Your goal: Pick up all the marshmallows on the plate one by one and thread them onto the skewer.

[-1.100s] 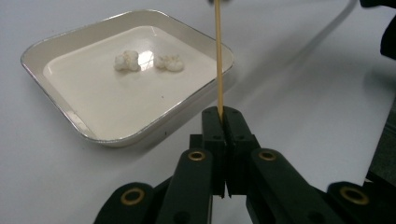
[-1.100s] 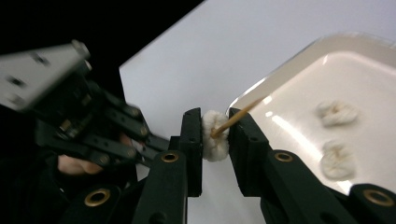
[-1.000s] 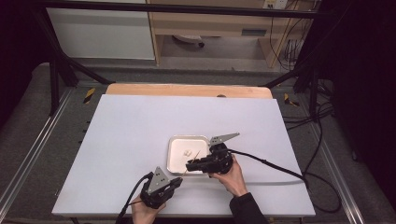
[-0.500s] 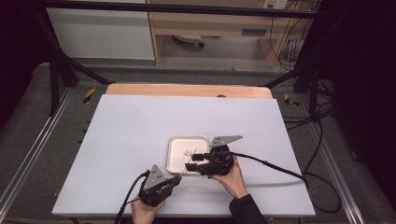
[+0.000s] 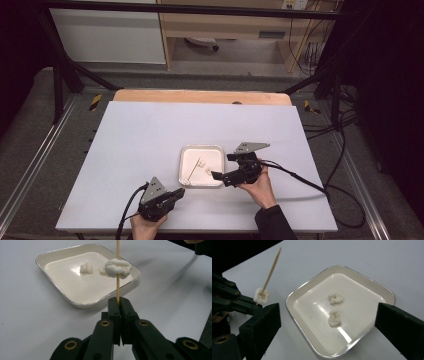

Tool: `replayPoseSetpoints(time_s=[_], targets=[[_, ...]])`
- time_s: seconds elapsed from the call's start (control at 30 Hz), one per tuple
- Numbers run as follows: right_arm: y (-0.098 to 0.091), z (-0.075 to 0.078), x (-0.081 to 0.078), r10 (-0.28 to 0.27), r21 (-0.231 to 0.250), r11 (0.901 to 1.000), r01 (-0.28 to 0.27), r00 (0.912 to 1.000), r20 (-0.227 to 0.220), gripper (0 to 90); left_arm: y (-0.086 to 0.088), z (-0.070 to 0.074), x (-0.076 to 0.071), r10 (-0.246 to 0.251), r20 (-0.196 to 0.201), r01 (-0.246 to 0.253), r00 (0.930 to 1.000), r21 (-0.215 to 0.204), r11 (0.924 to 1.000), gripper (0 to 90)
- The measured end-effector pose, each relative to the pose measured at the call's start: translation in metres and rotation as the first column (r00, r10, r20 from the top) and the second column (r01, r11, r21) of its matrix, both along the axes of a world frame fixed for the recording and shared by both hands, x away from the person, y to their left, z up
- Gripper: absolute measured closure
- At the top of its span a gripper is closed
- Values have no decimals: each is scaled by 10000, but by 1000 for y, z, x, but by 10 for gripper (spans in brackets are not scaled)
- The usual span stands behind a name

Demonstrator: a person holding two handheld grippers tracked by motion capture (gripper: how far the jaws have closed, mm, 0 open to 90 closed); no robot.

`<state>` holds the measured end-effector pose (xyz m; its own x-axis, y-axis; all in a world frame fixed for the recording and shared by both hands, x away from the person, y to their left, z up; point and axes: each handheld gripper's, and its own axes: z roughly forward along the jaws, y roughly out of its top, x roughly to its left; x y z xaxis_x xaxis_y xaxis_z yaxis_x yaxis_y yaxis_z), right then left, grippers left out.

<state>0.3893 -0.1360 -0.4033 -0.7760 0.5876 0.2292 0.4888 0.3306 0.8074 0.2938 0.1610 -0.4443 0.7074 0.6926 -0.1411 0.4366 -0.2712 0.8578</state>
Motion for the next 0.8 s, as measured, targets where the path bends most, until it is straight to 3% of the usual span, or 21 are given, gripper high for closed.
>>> replayPoseSetpoints(time_s=[0.23,0.47,0.6,0.8], targets=[[2,-4,7,-121,-269,9996,121,9999,-2,31,3,1,0,65,24,-65,10000,33,10000,884],[11,-13,15,-236,-1005,9947,233,9997,-20,13,4,1,1,70,-9,-70,10000,66,10000,884],[20,-20,21,-117,-1470,9891,122,9999,47,55,5,0,2,35,-45,-35,10000,72,10000,884],[32,-32,25,427,-1751,9836,-420,9991,3,209,7,-1,3,43,-105,-42,9999,66,10000,884]])
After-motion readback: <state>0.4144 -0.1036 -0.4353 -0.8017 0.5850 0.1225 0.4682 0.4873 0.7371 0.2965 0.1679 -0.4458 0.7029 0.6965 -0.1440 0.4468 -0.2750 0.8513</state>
